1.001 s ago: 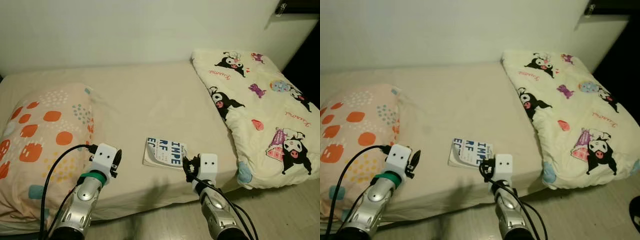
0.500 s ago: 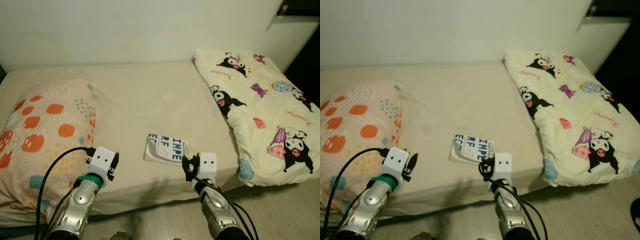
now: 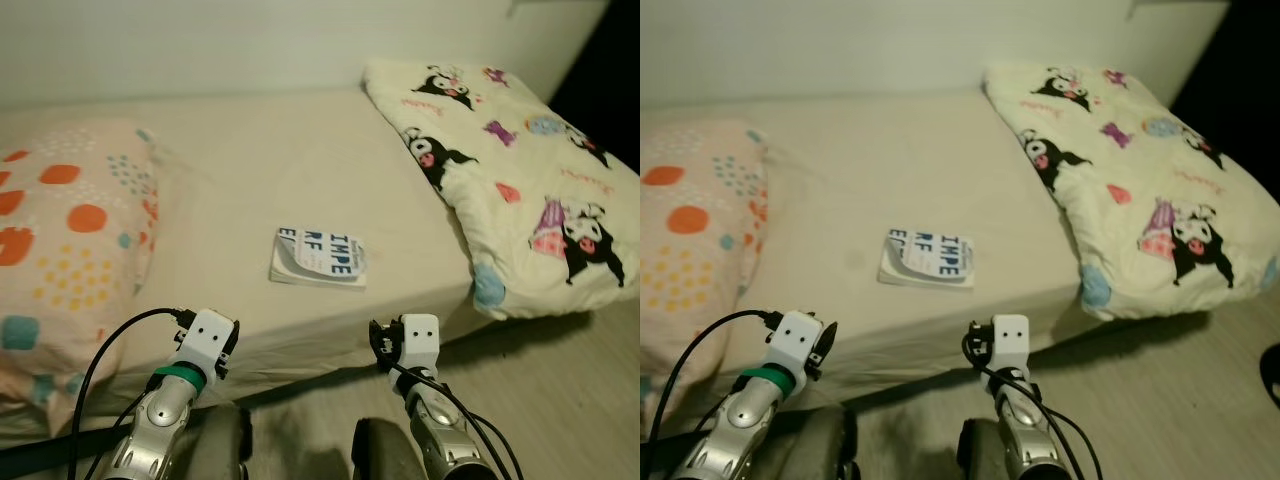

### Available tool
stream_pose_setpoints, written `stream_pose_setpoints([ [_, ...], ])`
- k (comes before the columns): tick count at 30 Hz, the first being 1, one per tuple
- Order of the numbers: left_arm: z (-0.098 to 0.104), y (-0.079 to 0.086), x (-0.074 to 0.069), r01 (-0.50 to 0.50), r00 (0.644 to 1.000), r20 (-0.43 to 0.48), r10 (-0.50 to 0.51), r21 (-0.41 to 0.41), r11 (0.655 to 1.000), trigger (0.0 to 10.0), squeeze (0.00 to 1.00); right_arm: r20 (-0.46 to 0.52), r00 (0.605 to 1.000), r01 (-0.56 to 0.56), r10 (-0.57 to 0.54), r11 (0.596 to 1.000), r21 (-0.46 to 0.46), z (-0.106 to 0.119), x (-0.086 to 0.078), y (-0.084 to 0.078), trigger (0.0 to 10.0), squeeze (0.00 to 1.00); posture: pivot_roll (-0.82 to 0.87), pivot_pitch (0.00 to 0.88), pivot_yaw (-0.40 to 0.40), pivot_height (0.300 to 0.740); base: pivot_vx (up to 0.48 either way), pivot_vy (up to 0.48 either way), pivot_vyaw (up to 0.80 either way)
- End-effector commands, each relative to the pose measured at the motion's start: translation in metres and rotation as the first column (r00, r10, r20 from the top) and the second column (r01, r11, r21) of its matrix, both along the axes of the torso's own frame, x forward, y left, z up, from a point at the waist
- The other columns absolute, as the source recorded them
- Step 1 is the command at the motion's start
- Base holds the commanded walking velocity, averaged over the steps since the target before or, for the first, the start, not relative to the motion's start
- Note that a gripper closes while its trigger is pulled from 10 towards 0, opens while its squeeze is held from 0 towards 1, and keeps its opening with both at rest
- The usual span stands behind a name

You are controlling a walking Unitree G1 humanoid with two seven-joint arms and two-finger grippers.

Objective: Clean up the room

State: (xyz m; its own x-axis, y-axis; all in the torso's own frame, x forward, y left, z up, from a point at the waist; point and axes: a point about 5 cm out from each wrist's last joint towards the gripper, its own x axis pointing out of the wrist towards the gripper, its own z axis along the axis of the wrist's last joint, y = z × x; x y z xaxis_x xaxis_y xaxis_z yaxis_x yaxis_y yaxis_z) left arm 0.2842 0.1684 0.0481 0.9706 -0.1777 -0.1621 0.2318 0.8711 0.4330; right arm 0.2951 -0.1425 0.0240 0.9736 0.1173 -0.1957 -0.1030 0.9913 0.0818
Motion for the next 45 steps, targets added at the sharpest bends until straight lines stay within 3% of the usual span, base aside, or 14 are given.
stream_pose_setpoints([
  [1, 0.004, -0.001, 0.0, 0.055, 0.998, 0.034, -0.058, 0.073, 0.996, 10.0, 0.0, -0.004, 1.0, 0.006, -0.006, 1.0, 0.001, -0.001, -0.002, -0.001, 10.0, 0.0, 0.05, 0.098, -0.037, 0.565, 0.0, 0.0, 0.0],
  [4, 0.011, 0.005, 0.004, 0.191, 0.973, 0.073, -0.22, 0.284, 0.939, 10.0, 0.0, 0.005, 1.0, 0.007, -0.007, 1.0, 0.001, 0.0, -0.004, -0.004, 10.0, 0.0, 0.04, 0.12, -0.044, 0.55, 0.0, 0.0, 0.0],
  [7, 0.016, 0.007, 0.008, 0.225, 0.961, 0.078, -0.266, 0.346, 0.911, 10.0, 0.0, 0.01, 1.0, 0.01, -0.01, 1.0, 0.001, 0.001, -0.004, -0.006, 10.0, 0.0, 0.03, 0.135, -0.044, 0.54, 0.0, 0.0, 0.0],
  [11, 0.034, 0.004, 0.028, 0.293, 0.912, 0.107, -0.397, 0.508, 0.81, 10.0, 0.0, 0.045, 0.998, 0.034, -0.034, 0.999, 0.005, 0.01, -0.001, -0.011, 10.0, 0.0, 0.01, 0.165, -0.046, 0.535, 0.0, 0.0, 0.0],
  [12, 0.04, 0.0, 0.036, 0.312, 0.888, 0.109, -0.446, 0.569, 0.76, 10.0, 0.0, 0.066, 0.997, 0.039, -0.04, 0.999, 0.017, 0.015, 0.0, -0.011, 10.0, 0.0, -0.01, 0.181, -0.045, 0.535, 0.0, 0.0, 0.0],
  [14, 0.042, -0.002, 0.039, 0.318, 0.877, 0.111, -0.468, 0.596, 0.737, 10.0, 0.0, 0.075, 0.996, 0.04, -0.041, 0.999, 0.022, 0.017, 0.001, -0.011, 10.0, 0.0, -0.01, 0.181, -0.045, 0.535, 0.0, 0.0, 0.0],
  [15, 0.047, -0.005, 0.044, 0.322, 0.86, 0.119, -0.496, 0.627, 0.709, 10.0, 0.35, 0.089, 0.995, 0.041, -0.044, 0.999, 0.027, 0.021, 0.001, -0.011, 10.0, 0.0, -0.02, 0.19, -0.039, 0.535, 0.0, 0.0, 0.0],
  [16, 0.052, -0.008, 0.047, 0.321, 0.848, 0.127, -0.514, 0.649, 0.69, 10.0, 1.0, 0.098, 0.994, 0.043, -0.046, 0.999, 0.03, 0.023, 0.001, -0.011, 10.0, 0.0, -0.03, 0.196, -0.036, 0.535, 0.0, 0.0, 0.0],
  [24, 0.062, -0.014, 0.062, 0.338, 0.828, 0.094, -0.553, 0.703, 0.626, 10.0, 1.0, 0.116, 0.99, 0.071, -0.075, 0.997, 0.039, 0.029, -0.005, -0.014, 10.0, 0.0, -0.09, 0.24, -0.022, 0.535, 0.0, 0.0, 0.0],
  [29, 0.052, -0.006, 0.065, 0.303, 0.856, 0.047, -0.515, 0.762, 0.573, 10.0, 1.0, 0.11, 0.99, 0.08, -0.083, 0.996, 0.03, 0.029, -0.013, -0.018, 10.0, 0.0, -0.12, 0.272, -0.033, 0.535, 0.0, 0.0, 0.0],
  [30, 0.043, 0.001, 0.065, 0.287, 0.876, 0.012, -0.483, 0.791, 0.54, 10.0, 0.0, 0.107, 0.991, 0.079, -0.08, 0.997, 0.016, 0.032, -0.018, -0.023, 10.0, 0.0, -0.16, 0.309, -0.05, 0.535, 0.0, 0.0, 0.0],
  [32, 0.041, 0.003, 0.065, 0.276, 0.879, 0.009, -0.476, 0.806, 0.524, 10.0, 0.0, 0.105, 0.991, 0.078, -0.079, 0.997, 0.011, 0.034, -0.019, -0.024, 10.0, 0.0, -0.16, 0.309, -0.05, 0.535, 0.0, 0.0, 0.0],
  [38, 0.056, 0.02, 0.076, 0.057, 0.904, 0.149, -0.401, 0.886, 0.459, 10.0, 0.0, 0.106, 0.992, 0.076, -0.074, 0.997, -0.007, 0.043, -0.025, -0.03, 10.0, 0.0, -0.2, 0.35, -0.08, 0.535, 0.0, 0.0, 0.0],
  [45, 0.065, 0.031, 0.081, -0.017, 0.909, 0.189, -0.371, 0.908, 0.419, 10.0, 0.0, 0.1, 0.993, 0.063, -0.061, 0.998, -0.021, 0.048, -0.032, -0.031, 10.0, 0.0, -0.24, 0.371, -0.096, 0.535, 0.0, 0.0, 0.0],
])
